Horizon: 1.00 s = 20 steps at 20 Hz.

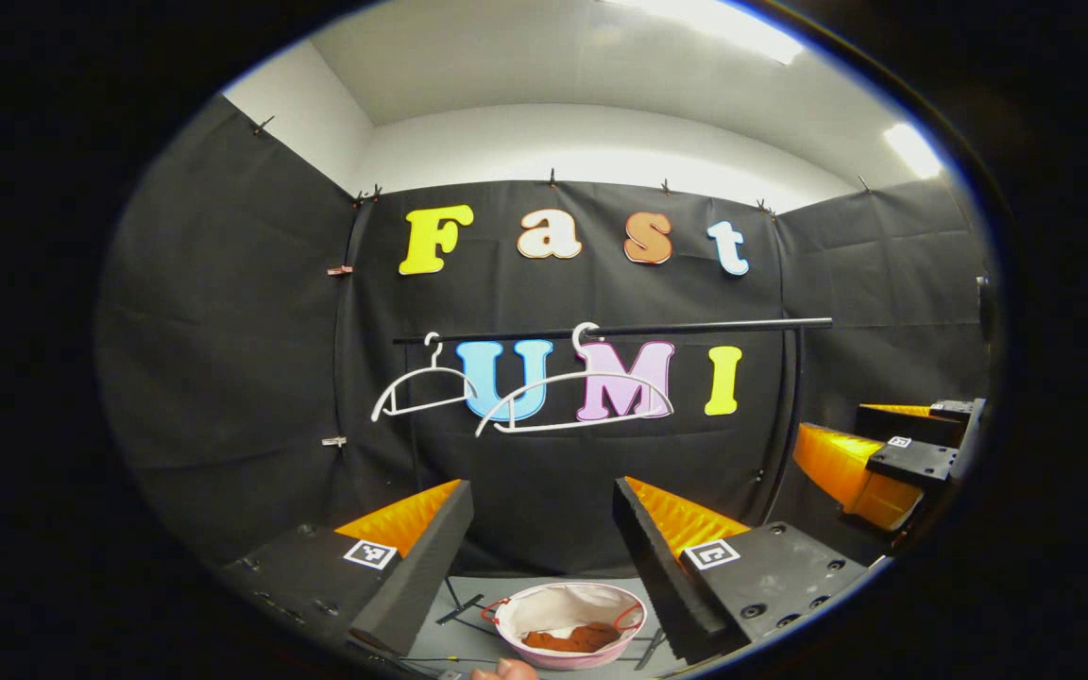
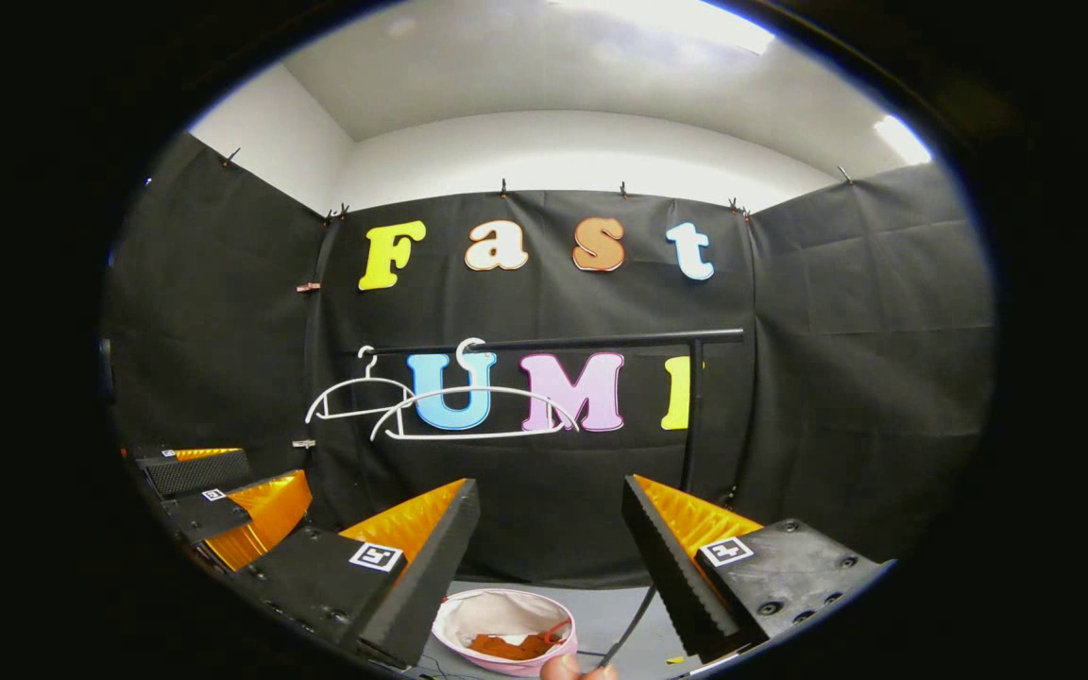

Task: Grasp the clothes on the hanger with both hands and then place them into the laundry hamper below.

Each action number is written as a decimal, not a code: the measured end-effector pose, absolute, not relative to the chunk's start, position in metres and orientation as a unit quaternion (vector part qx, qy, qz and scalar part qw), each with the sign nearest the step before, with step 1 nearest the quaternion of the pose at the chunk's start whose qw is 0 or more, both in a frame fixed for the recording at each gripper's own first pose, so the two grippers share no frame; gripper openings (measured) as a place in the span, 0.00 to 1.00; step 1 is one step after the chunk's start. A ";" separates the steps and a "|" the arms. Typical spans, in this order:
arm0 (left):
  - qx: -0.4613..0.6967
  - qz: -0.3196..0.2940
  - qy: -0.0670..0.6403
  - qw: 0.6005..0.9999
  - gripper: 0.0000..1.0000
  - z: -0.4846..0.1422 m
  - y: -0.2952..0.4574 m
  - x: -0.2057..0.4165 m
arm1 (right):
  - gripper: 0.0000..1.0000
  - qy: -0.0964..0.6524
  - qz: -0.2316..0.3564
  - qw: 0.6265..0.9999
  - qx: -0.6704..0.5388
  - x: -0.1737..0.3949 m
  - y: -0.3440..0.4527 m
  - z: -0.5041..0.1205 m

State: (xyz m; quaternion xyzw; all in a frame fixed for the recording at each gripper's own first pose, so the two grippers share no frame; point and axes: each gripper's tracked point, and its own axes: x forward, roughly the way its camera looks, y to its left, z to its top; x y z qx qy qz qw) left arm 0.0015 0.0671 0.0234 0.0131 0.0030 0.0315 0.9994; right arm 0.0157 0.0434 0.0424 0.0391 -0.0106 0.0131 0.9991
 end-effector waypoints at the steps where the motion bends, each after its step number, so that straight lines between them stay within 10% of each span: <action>1: 0.016 0.038 0.005 0.999 0.95 0.021 0.069 -0.004 | 0.98 -0.012 0.016 0.999 0.038 0.016 0.044 0.043; 20: 0.014 0.045 0.009 0.999 0.92 0.016 0.061 -0.004 | 0.99 -0.005 0.052 0.997 0.051 0.013 0.056 0.037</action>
